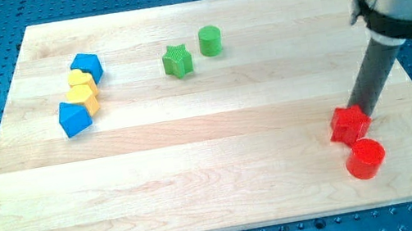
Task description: Push the green star into the green circle
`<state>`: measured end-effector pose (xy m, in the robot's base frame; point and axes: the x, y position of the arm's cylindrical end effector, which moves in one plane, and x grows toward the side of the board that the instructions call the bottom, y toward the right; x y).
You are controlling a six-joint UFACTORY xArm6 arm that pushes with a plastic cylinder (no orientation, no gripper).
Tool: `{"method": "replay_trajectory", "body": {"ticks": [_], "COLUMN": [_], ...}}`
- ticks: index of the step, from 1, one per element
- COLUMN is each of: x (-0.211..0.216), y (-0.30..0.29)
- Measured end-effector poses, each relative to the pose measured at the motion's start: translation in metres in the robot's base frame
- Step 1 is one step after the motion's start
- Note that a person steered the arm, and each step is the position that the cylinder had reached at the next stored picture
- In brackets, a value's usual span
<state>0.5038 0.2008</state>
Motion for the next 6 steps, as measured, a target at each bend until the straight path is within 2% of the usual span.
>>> {"method": "replay_trajectory", "body": {"ticks": [1, 2, 3, 4, 5, 6], "x": [-0.008, -0.022, -0.015, -0.070, -0.116, -0.126], "y": [-0.003, -0.048, -0.161, -0.235, -0.260, -0.271]}}
